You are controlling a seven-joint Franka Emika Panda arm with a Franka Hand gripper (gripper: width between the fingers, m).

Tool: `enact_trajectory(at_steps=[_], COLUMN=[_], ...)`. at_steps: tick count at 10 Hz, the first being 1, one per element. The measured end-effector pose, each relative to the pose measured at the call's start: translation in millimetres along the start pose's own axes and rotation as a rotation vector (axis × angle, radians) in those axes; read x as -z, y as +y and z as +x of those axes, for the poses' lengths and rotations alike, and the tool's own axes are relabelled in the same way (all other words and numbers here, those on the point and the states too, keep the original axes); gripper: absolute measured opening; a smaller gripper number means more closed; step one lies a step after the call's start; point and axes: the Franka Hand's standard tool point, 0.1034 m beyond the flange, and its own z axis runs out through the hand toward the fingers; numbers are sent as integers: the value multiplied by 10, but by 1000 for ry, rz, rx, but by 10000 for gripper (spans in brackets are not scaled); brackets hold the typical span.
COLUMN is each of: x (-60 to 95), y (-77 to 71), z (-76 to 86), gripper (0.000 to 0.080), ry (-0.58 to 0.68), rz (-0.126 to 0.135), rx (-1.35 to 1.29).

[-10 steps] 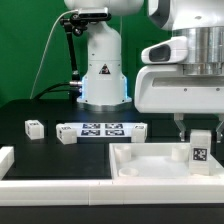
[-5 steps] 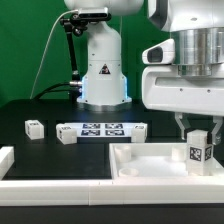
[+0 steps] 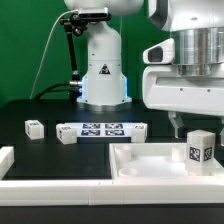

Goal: Assemble one leg

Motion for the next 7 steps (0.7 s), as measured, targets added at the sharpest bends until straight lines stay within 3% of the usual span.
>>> enact_trajectory(at_steps=[5, 7], x=[-24, -17], y=[0, -23], z=[-17, -28], gripper=[648, 649], ry=[12, 28], rz=[-24, -58], rx=[565, 796])
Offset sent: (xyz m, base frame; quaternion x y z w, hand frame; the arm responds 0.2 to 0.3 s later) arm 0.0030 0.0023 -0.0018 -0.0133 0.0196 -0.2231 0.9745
